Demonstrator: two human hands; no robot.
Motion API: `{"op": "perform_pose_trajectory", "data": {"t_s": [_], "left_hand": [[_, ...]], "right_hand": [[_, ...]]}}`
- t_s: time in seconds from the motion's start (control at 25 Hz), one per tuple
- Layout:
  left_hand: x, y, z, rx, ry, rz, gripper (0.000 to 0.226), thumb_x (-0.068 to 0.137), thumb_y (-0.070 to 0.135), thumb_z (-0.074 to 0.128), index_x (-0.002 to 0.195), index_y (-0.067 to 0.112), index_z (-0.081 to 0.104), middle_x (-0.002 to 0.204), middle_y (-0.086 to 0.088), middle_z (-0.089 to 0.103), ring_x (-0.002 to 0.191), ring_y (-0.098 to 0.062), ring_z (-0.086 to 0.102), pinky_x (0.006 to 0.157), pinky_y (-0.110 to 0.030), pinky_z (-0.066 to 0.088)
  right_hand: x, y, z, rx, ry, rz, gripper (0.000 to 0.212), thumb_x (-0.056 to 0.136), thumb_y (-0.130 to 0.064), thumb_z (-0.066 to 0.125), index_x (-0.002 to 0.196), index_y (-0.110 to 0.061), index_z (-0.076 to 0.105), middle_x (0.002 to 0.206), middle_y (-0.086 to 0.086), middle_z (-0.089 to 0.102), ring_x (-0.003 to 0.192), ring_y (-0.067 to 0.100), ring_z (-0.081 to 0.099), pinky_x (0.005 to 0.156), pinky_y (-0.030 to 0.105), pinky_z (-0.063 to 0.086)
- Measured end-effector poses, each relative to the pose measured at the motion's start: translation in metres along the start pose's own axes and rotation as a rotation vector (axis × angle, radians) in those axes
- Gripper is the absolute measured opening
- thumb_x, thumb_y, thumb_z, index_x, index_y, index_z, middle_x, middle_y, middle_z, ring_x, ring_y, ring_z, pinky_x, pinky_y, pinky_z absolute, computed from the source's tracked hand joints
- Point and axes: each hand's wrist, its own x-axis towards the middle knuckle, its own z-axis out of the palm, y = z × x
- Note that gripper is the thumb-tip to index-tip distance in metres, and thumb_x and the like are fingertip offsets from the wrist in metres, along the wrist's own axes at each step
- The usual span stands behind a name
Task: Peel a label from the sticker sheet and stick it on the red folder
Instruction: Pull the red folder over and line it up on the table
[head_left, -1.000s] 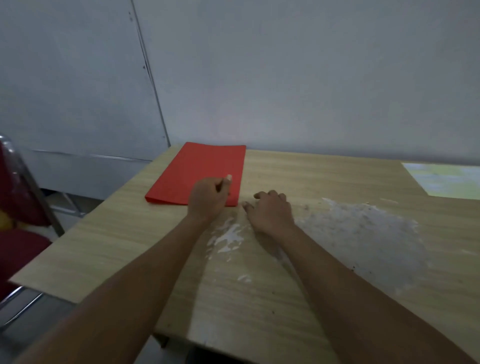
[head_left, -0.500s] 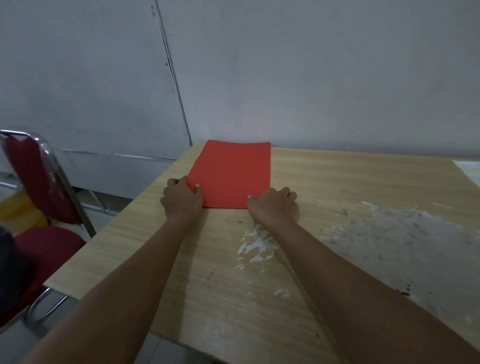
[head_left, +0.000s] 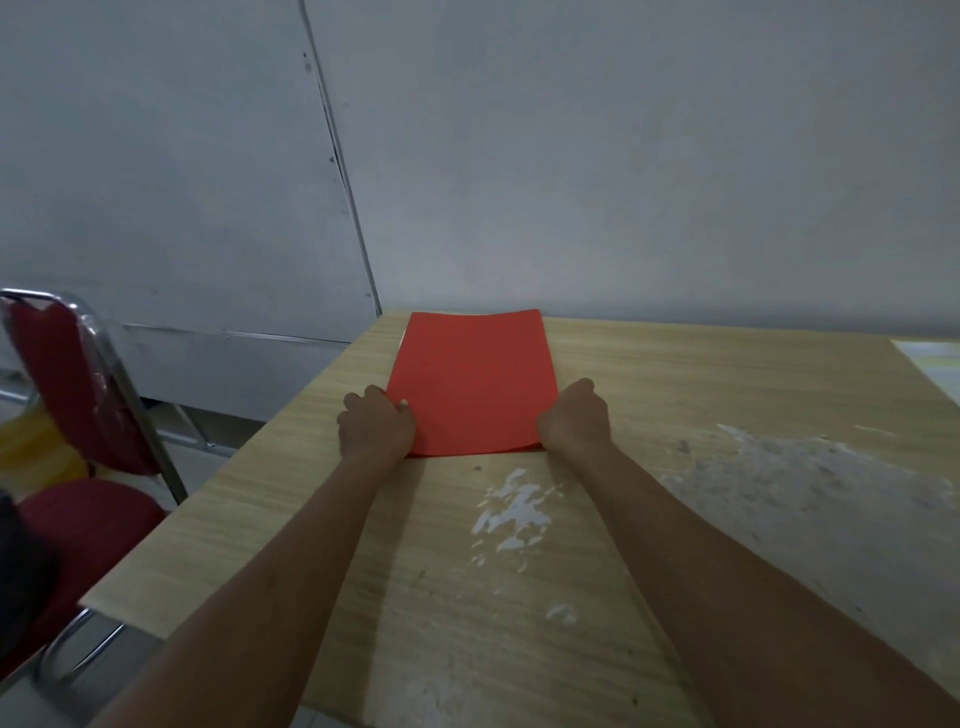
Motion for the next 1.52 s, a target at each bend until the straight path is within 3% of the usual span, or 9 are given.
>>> {"op": "perform_pose_trajectory", "data": {"t_s": [0.16, 0.28, 0.48, 0.8, 1.08, 1.32, 1.44, 1.52], "left_hand": [[-0.031, 0.020, 0.007, -0.048, -0.018, 0.063, 0.045, 0.097, 0.034, 0.050, 0.126, -0.001, 0.046, 0.130, -0.024, 0.046, 0.117, -0.043, 0.051, 0.099, -0.051, 0.045], [-0.062, 0.048, 0.019, -0.115, -0.070, 0.136, 0.044, 0.096, 0.032, 0.053, 0.124, -0.001, 0.044, 0.128, -0.023, 0.046, 0.114, -0.041, 0.053, 0.095, -0.051, 0.047], [-0.128, 0.095, 0.044, -0.104, -0.092, 0.288, 0.038, 0.094, 0.028, 0.052, 0.118, 0.000, 0.043, 0.123, -0.022, 0.047, 0.110, -0.041, 0.054, 0.090, -0.049, 0.047], [-0.200, 0.127, 0.066, -0.101, -0.109, 0.419, 0.036, 0.093, 0.032, 0.052, 0.115, 0.005, 0.043, 0.114, -0.017, 0.049, 0.099, -0.033, 0.056, 0.073, -0.037, 0.044], [-0.213, 0.124, 0.064, -0.080, -0.096, 0.449, 0.038, 0.094, 0.037, 0.051, 0.115, 0.006, 0.046, 0.111, -0.013, 0.051, 0.094, -0.027, 0.055, 0.072, -0.034, 0.045], [-0.216, 0.123, 0.061, -0.034, -0.107, 0.466, 0.039, 0.094, 0.037, 0.050, 0.115, 0.005, 0.046, 0.112, -0.014, 0.052, 0.097, -0.028, 0.055, 0.076, -0.037, 0.049], [-0.215, 0.130, 0.057, 0.043, -0.051, 0.463, 0.045, 0.092, 0.038, 0.051, 0.121, 0.005, 0.046, 0.118, -0.015, 0.051, 0.104, -0.029, 0.054, 0.081, -0.038, 0.049], [-0.216, 0.139, 0.057, 0.105, 0.054, 0.584, 0.054, 0.091, 0.039, 0.049, 0.132, 0.004, 0.044, 0.125, -0.014, 0.050, 0.113, -0.029, 0.051, 0.089, -0.038, 0.048]], "right_hand": [[0.002, 0.033, -0.040, -0.039, -0.017, -0.088, 0.037, 0.083, -0.022, 0.072, 0.112, -0.003, 0.057, 0.106, 0.012, 0.066, 0.095, 0.028, 0.064, 0.065, 0.028, 0.042], [-0.005, 0.069, -0.084, -0.099, 0.037, -0.153, 0.028, 0.080, -0.021, 0.074, 0.096, -0.011, 0.053, 0.088, 0.004, 0.058, 0.074, 0.018, 0.054, 0.060, 0.030, 0.040], [-0.029, 0.121, -0.154, -0.201, 0.119, -0.166, 0.025, 0.077, -0.016, 0.068, 0.091, -0.012, 0.048, 0.075, 0.001, 0.051, 0.063, 0.011, 0.047, 0.048, 0.028, 0.032], [-0.078, 0.187, -0.218, -0.366, 0.177, -0.140, 0.022, 0.077, -0.022, 0.062, 0.089, -0.014, 0.045, 0.072, 0.001, 0.053, 0.061, 0.012, 0.049, 0.046, 0.028, 0.029], [-0.093, 0.199, -0.223, -0.354, 0.207, -0.176, 0.023, 0.081, -0.023, 0.063, 0.092, -0.016, 0.043, 0.069, -0.001, 0.051, 0.060, 0.009, 0.047, 0.046, 0.027, 0.028], [-0.096, 0.197, -0.224, -0.412, 0.178, -0.133, 0.023, 0.081, -0.027, 0.060, 0.094, -0.016, 0.044, 0.075, 0.001, 0.054, 0.065, 0.013, 0.050, 0.051, 0.029, 0.033], [-0.097, 0.198, -0.225, -0.606, 0.288, -0.145, 0.033, 0.083, -0.039, 0.058, 0.105, -0.016, 0.050, 0.099, 0.005, 0.057, 0.091, 0.024, 0.055, 0.070, 0.034, 0.043], [-0.092, 0.196, -0.222, -0.631, 0.384, -0.256, 0.042, 0.085, -0.041, 0.057, 0.117, -0.015, 0.051, 0.114, 0.009, 0.054, 0.107, 0.027, 0.051, 0.082, 0.038, 0.047]]}}
